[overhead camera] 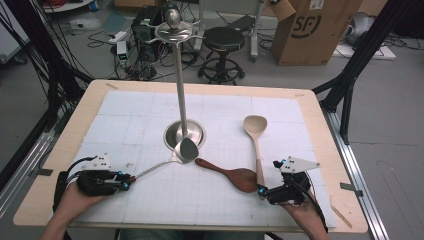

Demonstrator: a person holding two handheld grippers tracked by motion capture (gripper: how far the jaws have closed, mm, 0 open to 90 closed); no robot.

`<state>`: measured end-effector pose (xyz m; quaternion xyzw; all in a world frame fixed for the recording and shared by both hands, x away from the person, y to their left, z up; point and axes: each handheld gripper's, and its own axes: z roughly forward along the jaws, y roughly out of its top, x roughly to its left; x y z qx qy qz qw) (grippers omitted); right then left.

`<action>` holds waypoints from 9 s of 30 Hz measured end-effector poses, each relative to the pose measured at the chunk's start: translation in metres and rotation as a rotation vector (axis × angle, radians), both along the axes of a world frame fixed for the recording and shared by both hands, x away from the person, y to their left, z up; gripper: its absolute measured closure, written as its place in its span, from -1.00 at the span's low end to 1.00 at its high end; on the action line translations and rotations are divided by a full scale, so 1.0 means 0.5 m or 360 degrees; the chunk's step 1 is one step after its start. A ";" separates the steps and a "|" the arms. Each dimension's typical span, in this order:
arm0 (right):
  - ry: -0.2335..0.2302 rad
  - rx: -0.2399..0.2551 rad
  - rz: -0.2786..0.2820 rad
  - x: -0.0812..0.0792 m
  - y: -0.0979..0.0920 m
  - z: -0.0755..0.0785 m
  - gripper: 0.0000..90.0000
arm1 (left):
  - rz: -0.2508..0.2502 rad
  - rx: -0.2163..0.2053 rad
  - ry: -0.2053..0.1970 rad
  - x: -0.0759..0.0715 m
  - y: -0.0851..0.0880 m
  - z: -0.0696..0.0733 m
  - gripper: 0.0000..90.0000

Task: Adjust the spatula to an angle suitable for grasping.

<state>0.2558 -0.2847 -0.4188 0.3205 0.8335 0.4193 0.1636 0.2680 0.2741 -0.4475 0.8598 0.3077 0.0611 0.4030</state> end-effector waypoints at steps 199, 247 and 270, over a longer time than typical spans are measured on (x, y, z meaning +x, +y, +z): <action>0.0273 -0.0042 0.0874 0.087 0.402 -0.017 -0.18 | -0.0711 0.0172 0.0047 0.025 -0.196 0.073 0.63; 0.0438 -0.0074 0.1071 0.101 0.419 -0.032 0.85 | -0.0473 0.0022 -0.0079 0.025 -0.149 0.121 0.30; 0.0437 -0.0014 0.1062 0.104 0.403 -0.017 0.86 | -0.0238 -0.0163 -0.0104 0.032 -0.077 0.137 -0.21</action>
